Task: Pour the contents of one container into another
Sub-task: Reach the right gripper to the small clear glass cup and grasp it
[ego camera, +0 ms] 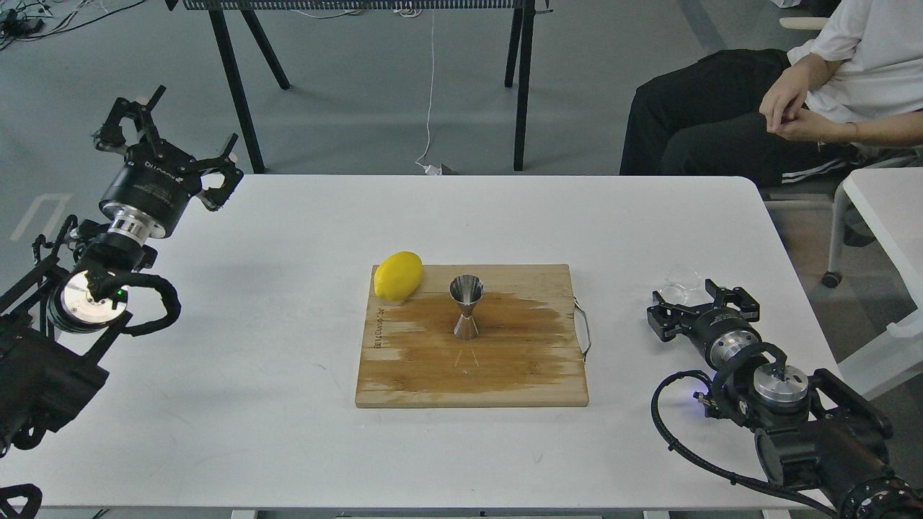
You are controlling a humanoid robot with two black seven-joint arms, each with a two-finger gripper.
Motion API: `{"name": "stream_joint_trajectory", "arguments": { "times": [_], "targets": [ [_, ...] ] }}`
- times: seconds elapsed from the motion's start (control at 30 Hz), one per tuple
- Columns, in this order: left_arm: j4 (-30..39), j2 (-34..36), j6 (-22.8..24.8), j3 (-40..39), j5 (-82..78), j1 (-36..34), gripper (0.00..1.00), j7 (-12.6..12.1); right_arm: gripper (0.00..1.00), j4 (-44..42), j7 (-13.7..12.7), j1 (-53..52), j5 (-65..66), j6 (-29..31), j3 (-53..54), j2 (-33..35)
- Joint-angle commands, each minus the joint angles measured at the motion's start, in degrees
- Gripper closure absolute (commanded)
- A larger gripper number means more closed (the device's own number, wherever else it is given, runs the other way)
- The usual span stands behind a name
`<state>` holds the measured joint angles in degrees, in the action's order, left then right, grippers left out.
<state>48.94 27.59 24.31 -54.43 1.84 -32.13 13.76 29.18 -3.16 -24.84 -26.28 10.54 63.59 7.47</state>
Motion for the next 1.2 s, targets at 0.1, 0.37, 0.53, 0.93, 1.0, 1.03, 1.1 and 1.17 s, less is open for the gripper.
{"name": "stream_joint_trajectory", "arguments": {
  "times": [0.1, 0.37, 0.53, 0.93, 1.0, 1.03, 1.1, 1.17],
  "targets": [
    [0.0, 0.1, -0.1, 0.0, 0.0, -0.2, 0.00, 0.0, 0.21, -0.1, 0.2, -0.1, -0.2, 0.1, 0.6, -0.3],
    [0.0, 0.1, -0.2, 0.1, 0.0, -0.2, 0.00, 0.1, 0.38, 0.0, 0.4, -0.1, -0.3, 0.2, 0.6, -0.7],
    [0.0, 0.3, -0.2, 0.1, 0.0, -0.2, 0.00, 0.1, 0.44, 0.0, 0.4, -0.1, -0.3, 0.3, 0.6, -0.7],
    [0.2, 0.5, -0.3, -0.1, 0.0, -0.2, 0.00, 0.3, 0.65, 0.3, -0.1, 0.5, -0.7, 4.6, 1.4, -0.6],
    [0.2, 0.6, -0.3, -0.1, 0.0, -0.2, 0.00, 0.3, 0.66, 0.6, -0.2, 0.6, -0.7, 4.7, 1.4, -0.6],
    [0.2, 0.8, -0.3, -0.1, 0.0, -0.2, 0.00, 0.3, 0.66, 0.9, -0.2, 0.7, -0.7, 4.7, 1.3, -0.6],
    [0.2, 1.2, -0.2, -0.2, 0.0, -0.2, 0.00, 0.3, 0.66, 2.3, -0.3, 1.1, -0.8, 4.7, 1.3, -0.6],
    [0.2, 1.3, -0.2, -0.2, 0.0, -0.2, 0.00, 0.3, 0.67, 7.1, -0.3, 2.5, -0.7, 4.3, 1.3, -0.3]
  ]
}}
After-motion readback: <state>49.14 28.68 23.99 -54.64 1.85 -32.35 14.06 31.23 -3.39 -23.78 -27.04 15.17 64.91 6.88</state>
